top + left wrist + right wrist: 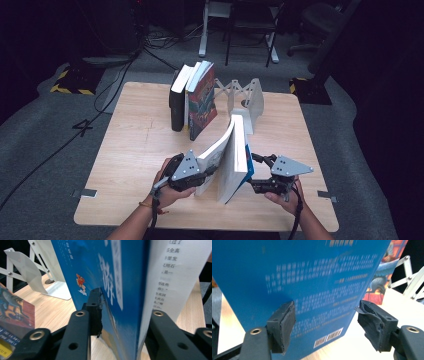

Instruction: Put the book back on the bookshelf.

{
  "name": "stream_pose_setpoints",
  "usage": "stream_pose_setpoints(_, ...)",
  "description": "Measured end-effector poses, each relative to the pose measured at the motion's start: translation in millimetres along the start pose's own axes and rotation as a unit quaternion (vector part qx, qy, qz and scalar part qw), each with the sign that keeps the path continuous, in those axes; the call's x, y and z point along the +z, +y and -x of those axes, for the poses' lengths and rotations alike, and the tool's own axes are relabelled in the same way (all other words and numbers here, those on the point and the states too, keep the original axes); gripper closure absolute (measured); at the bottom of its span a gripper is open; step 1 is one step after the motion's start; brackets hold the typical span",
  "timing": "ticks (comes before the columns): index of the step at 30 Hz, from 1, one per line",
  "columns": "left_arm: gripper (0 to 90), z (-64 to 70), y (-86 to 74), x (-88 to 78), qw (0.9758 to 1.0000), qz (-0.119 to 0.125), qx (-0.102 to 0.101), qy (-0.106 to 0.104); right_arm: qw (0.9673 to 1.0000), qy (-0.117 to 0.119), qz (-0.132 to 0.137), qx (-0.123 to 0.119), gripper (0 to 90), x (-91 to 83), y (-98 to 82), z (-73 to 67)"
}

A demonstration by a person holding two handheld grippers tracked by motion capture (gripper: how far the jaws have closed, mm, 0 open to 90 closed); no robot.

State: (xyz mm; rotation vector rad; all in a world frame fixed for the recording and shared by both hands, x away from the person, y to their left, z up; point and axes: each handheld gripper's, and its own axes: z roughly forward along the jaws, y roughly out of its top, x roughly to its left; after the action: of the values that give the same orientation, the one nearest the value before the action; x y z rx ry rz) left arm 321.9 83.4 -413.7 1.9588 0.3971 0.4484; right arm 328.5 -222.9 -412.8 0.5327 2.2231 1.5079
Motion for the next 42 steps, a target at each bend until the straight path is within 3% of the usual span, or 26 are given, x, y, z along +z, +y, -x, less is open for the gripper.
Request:
stream_pose_setpoints(4, 63.1, 1.9, -1.7, -5.5, 1.0000, 0.002, 0.001, 0.002, 1.0000, 0.004, -0.005, 0.001, 30.9, 3.1, -3.4, -1.2)
stream_pose_setpoints(6, 57.5, 4.3, -2.2, -9.4, 1.0000, -0.004, 0.002, 0.007, 0.9999, 0.004, -0.012, -0.005, 31.1, 6.7, -5.4, -3.0)
stream_pose_setpoints(9, 46.7, 9.8, -3.1, -12.3, 0.9996, -0.020, 0.009, 0.019, 0.9998, 0.008, -0.016, -0.007, 31.1, 9.8, -6.8, -5.0)
stream_pose_setpoints(11, 45.6, 14.1, -5.6, -14.7, 0.9991, -0.030, 0.014, 0.026, 0.9997, 0.009, -0.019, -0.008, 31.0, 12.0, -7.5, -6.6)
stream_pose_setpoints(15, 32.7, 18.1, -15.6, -16.7, 0.9980, -0.056, 0.004, 0.030, 0.9997, -0.001, -0.019, -0.013, 32.9, 17.0, -10.7, -10.3)
stream_pose_setpoints(18, 30.5, 19.3, -26.1, -16.2, 0.9966, -0.077, -0.003, 0.027, 0.9995, 0.001, -0.026, -0.017, 33.0, 21.3, -13.7, -11.5)
stream_pose_setpoints(22, 29.0, 25.6, -40.4, -10.2, 0.9923, -0.123, -0.006, 0.015, 0.9992, 0.002, -0.034, -0.019, 33.7, 25.9, -17.0, -13.7)
stream_pose_setpoints(27, 27.8, 38.0, -46.8, -0.2, 0.9902, -0.139, -0.010, -0.006, 0.9988, 0.005, -0.043, -0.023, 33.8, 29.8, -20.6, -15.4)
stream_pose_setpoints(31, 25.6, 51.1, -46.5, 11.3, 0.9908, -0.134, -0.013, -0.010, 0.9981, 0.008, -0.055, -0.025, 33.8, 36.0, -24.4, -19.2)
stream_pose_setpoints(37, 22.7, 64.2, -43.0, 27.1, 0.9924, -0.120, -0.023, 0.005, 0.9975, 0.009, -0.062, -0.031, 33.7, 44.7, -27.1, -24.0)
stream_pose_setpoints(40, 20.2, 66.3, -42.2, 31.3, 0.9930, -0.111, -0.033, 0.021, 0.9976, 0.008, -0.061, -0.030, 32.3, 45.9, -27.2, -23.5)
stream_pose_setpoints(42, 20.3, 65.4, -41.7, 33.2, 0.9932, -0.101, -0.051, 0.025, 0.9977, 0.008, -0.061, -0.029, 32.2, 45.9, -27.7, -23.0)
